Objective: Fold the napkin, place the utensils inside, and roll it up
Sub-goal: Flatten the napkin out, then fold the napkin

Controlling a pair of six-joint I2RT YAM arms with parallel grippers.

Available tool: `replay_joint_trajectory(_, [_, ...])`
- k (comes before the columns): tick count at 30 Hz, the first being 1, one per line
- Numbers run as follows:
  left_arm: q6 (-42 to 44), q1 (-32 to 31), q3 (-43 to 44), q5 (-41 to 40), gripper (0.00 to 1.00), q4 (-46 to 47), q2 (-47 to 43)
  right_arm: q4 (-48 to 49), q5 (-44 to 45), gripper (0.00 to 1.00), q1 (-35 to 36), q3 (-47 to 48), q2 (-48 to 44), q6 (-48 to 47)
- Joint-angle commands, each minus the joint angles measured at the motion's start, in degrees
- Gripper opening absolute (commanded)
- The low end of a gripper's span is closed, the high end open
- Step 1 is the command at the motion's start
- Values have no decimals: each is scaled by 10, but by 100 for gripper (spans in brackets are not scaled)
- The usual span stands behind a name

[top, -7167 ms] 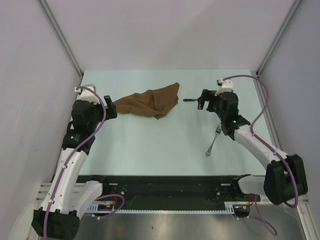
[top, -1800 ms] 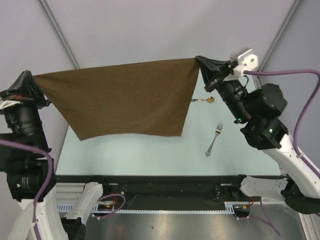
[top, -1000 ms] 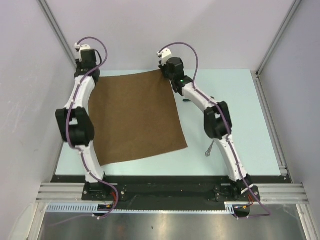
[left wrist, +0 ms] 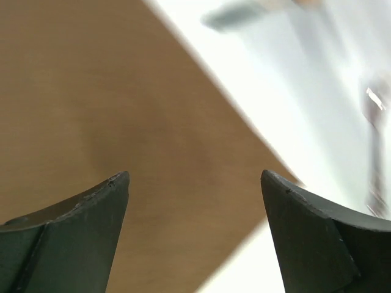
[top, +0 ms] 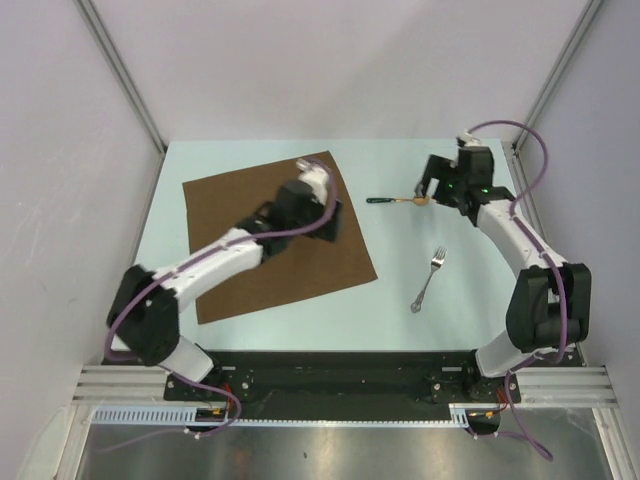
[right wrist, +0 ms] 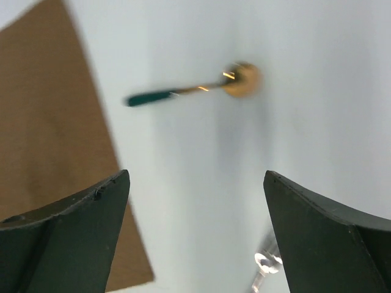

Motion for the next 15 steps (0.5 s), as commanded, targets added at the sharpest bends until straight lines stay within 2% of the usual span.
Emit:
replay_joint_trajectory(1, [-56, -123, 3, 59, 90, 80, 93, -52, 16, 96, -78, -30, -75, 33])
replay_joint_trajectory(6, [-63, -232, 111, 48, 81, 51, 215, -76, 8, 96, -139, -48, -123, 31])
replay_joint_trajectory(7, [-64, -239, 127, 43, 77, 40, 246, -78, 4, 96, -145, -49, -133, 32])
replay_joint_trajectory(9, [-75, -255, 162, 14, 76, 7, 270, -85, -7, 96, -156, -51, -143, 30])
replay_joint_trajectory(13, [-93, -259, 164, -32, 67, -17, 298, -92, -11, 97, -159, -56, -161, 23])
replay_joint_trajectory(15, [-93, -258, 160, -43, 66, -17, 307, -94, -13, 97, -161, -59, -166, 20])
